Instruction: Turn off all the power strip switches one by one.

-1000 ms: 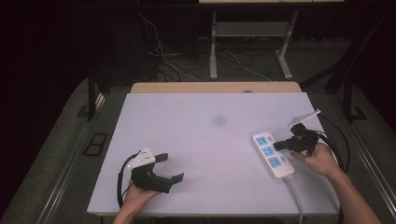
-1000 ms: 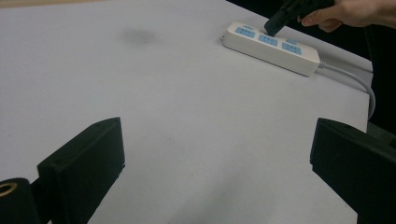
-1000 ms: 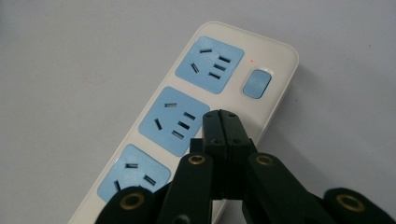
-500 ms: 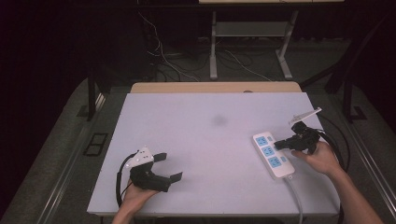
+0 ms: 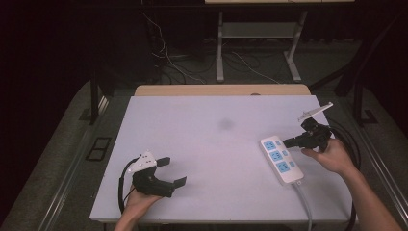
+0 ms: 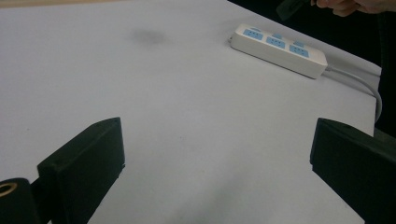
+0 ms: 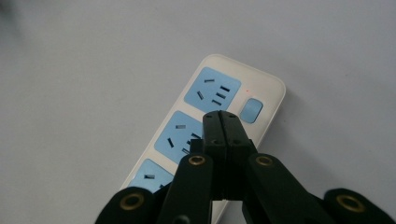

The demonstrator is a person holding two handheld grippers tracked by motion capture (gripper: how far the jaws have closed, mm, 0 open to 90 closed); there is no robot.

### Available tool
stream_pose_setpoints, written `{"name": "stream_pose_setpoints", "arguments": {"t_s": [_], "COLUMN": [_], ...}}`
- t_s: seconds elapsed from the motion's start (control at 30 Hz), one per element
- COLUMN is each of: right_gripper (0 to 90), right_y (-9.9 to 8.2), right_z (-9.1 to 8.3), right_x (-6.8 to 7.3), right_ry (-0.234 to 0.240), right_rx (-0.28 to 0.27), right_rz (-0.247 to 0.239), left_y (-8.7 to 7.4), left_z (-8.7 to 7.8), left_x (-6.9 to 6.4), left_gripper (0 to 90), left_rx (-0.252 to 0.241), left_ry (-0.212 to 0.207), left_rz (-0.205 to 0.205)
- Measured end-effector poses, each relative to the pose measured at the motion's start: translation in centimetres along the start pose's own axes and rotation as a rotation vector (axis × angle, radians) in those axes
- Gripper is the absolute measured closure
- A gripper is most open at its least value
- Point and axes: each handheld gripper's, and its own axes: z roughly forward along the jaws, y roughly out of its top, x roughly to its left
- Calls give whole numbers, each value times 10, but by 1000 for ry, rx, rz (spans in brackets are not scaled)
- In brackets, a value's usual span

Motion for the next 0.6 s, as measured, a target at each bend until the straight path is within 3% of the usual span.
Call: {"name": "stream_pose_setpoints", "arguments": {"t_s": [0.3,0.6], "right_gripper": [900,900], "right_y": [14,21], "right_z": [-6,3], "right_x": [0,-5], "right_ry": [-15,-21], "right_rx": [2,16], "right_rz": [-10,0], "left_y": [0,0], "left_z": [0,-1], "left_x": [0,1], "left_gripper": [16,16], "left_rx": [-7,-11], "left_ry": [0,1], "left_rz": [-1,-5]}}
